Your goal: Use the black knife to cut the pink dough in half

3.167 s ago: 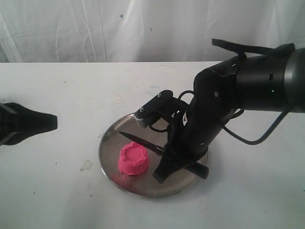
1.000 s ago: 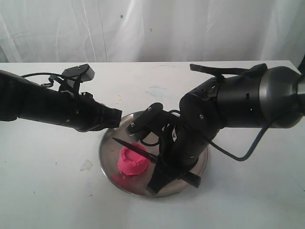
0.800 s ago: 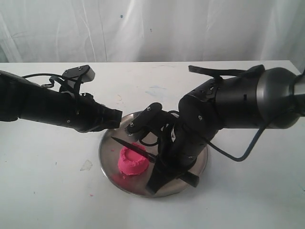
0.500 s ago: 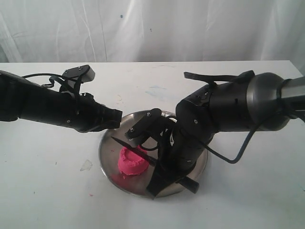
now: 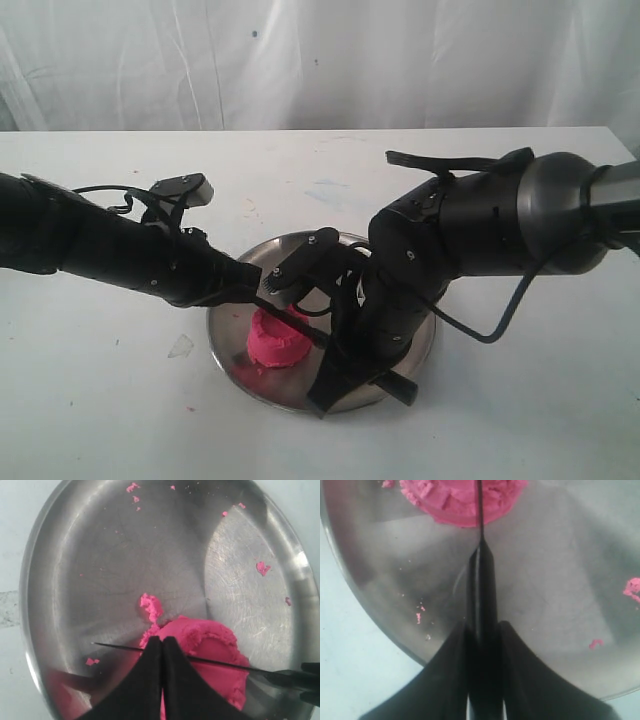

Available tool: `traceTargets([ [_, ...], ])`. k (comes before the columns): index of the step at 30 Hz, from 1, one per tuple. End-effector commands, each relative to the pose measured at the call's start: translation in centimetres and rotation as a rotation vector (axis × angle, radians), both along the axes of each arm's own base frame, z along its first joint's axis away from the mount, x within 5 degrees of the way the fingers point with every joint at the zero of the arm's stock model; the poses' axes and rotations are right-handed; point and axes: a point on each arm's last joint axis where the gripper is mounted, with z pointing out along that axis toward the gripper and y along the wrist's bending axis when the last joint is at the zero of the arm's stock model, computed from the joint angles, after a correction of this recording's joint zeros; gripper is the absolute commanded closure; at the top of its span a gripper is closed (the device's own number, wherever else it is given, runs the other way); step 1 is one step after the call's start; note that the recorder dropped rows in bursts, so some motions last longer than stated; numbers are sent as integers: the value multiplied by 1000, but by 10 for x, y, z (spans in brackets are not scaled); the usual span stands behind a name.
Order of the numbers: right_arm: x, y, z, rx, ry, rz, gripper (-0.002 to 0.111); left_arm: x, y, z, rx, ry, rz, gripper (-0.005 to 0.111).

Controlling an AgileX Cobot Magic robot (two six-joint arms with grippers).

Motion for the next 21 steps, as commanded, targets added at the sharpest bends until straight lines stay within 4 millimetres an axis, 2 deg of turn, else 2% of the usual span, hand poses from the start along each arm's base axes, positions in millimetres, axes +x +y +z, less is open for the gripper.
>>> traceTargets([
  [1,0,-1,1,-8,-4,13,108,2,-3,3,-19,-7,-1,107],
  [6,0,-1,1,-9,-4,15,108,4,-3,0,-15,-2,1,107],
  [14,-1,-1,0,-17,2,22,108,6,-4,-32,6,89,7,107],
  [21,-2,-2,-12,-55,51,24,108,7,-4,-34,10,90,9,107],
])
